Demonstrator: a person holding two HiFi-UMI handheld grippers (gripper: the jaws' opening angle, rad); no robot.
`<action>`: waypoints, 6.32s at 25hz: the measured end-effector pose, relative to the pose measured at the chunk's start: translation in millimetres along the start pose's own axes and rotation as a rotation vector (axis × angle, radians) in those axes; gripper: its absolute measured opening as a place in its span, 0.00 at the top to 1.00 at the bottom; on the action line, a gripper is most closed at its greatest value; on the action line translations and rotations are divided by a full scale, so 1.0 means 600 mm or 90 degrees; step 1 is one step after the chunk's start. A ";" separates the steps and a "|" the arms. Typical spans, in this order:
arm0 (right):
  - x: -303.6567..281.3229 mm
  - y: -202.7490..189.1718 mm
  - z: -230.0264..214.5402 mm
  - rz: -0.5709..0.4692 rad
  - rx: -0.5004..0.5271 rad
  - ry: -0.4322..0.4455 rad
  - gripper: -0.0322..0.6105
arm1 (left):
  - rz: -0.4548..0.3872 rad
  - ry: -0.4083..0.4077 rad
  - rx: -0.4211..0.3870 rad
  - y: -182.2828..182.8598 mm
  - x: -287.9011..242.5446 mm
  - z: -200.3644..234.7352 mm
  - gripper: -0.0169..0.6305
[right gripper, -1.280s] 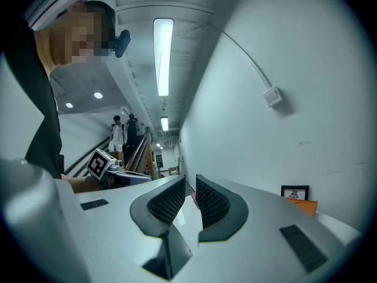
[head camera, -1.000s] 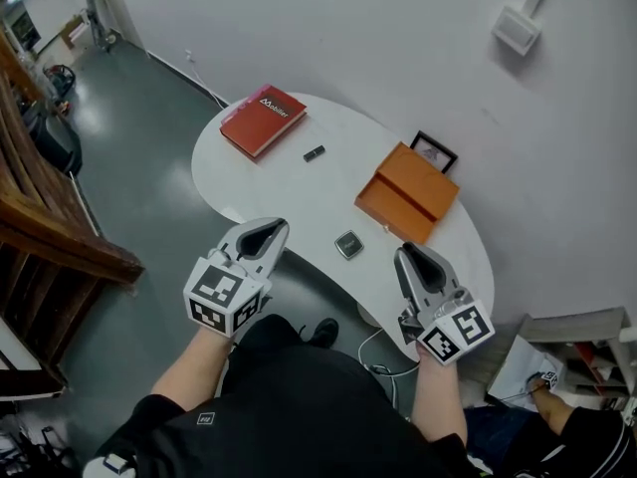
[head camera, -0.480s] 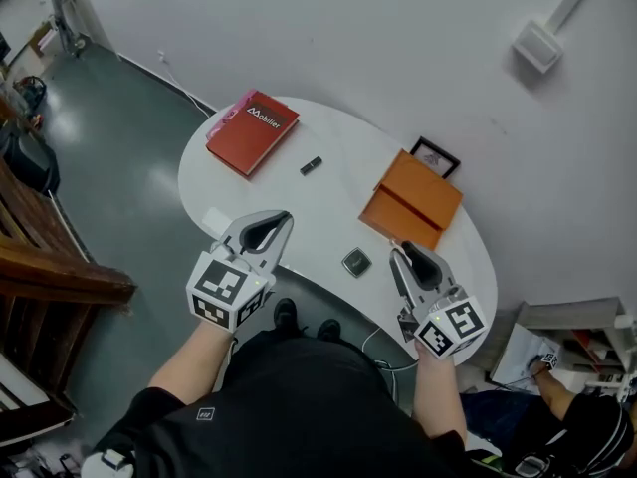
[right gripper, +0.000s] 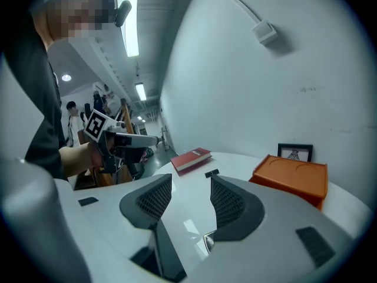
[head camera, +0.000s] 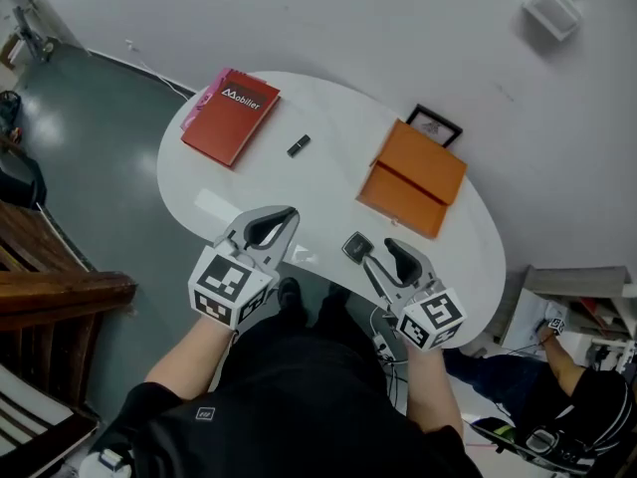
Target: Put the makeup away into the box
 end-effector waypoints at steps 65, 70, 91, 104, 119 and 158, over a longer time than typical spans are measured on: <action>-0.057 -0.100 -0.299 0.284 0.170 -0.109 0.52 | 0.048 -0.012 0.024 0.021 -0.168 -0.035 0.94; -0.068 -0.131 -0.350 0.338 0.164 -0.122 0.52 | 0.063 0.001 0.036 0.016 -0.183 -0.036 0.94; -0.108 -0.174 -0.401 0.485 0.127 -0.082 0.52 | 0.077 0.037 0.049 -0.003 -0.179 -0.070 0.94; -0.104 -0.166 -0.402 0.411 0.039 -0.057 0.52 | 0.084 0.044 0.050 -0.002 -0.194 -0.088 0.94; -0.010 0.071 -0.365 0.043 0.001 -0.032 0.74 | 0.018 0.136 -0.012 0.096 -0.141 -0.060 0.94; -0.235 0.155 -0.063 -0.097 -0.095 -0.184 0.89 | 0.188 -0.080 -0.014 -0.082 -0.237 0.350 0.71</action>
Point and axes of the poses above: the fingertips, and each gripper's own axes: x backward along the fingers, z to its left, y out of its top, the point moved 5 cm from there along x, backward along the fingers, and after that the axes turned 7 degrees about -y, right-handed, at the moved point
